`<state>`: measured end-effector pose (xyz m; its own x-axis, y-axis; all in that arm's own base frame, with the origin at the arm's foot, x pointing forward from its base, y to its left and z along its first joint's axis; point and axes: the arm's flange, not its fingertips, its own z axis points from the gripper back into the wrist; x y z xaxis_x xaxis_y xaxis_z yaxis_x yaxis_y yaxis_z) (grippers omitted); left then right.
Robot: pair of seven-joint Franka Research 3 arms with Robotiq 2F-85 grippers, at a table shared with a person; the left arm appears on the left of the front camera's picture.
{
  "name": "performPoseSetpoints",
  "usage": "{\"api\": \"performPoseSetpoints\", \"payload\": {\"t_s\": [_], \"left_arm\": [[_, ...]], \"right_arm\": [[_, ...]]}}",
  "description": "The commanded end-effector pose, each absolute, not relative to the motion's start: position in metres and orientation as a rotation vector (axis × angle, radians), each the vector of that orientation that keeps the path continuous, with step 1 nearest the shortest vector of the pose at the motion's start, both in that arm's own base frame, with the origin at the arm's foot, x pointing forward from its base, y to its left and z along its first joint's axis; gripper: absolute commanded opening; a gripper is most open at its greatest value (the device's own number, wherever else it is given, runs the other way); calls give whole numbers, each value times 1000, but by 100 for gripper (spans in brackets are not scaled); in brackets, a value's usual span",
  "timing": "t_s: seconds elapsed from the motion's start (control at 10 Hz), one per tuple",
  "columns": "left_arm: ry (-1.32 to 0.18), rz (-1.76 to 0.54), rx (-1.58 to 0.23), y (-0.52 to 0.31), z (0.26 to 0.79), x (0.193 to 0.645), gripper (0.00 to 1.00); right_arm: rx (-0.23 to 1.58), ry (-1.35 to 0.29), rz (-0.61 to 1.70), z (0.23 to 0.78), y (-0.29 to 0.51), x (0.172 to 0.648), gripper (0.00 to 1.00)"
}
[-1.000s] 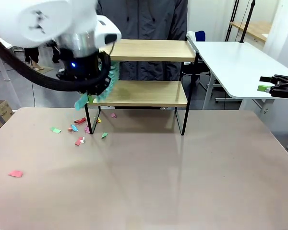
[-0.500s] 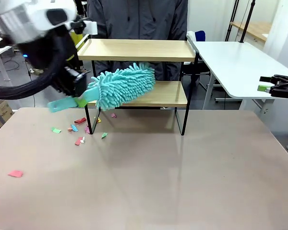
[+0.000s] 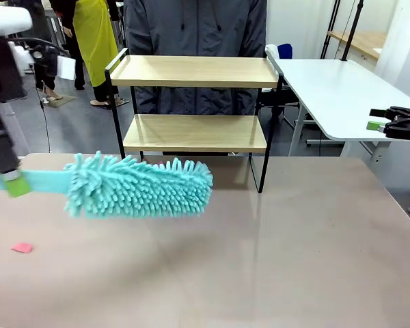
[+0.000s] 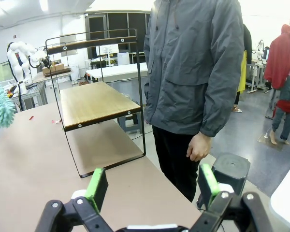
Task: Clean the shelf.
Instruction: Clean the specific section of the Shelf indicated by the human with the Duster, then hand the Duster back to the human.
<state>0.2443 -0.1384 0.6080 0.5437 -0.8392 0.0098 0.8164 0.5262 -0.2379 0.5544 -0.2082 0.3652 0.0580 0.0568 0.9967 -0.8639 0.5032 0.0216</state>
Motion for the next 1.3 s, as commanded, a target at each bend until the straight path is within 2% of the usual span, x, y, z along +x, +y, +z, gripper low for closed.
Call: {"api": "performPoseSetpoints", "payload": {"t_s": [0.0, 0.1, 0.2, 0.3, 1.2], "left_arm": [[134, -1165, -213, -128, 608, 248, 13], [155, -1194, -206, -130, 597, 248, 13], [165, -1191, -122, -137, 588, 255, 13], [153, -1138, -214, -134, 604, 241, 13], [153, -1138, -214, -134, 604, 241, 13]], "right_arm": [[785, -1327, 805, 371, -206, 555, 100], [785, -1327, 805, 371, -206, 555, 100], [785, -1327, 805, 371, -206, 555, 100], [785, -1327, 805, 371, -206, 555, 100], [785, -1327, 805, 371, -206, 555, 100]]}}
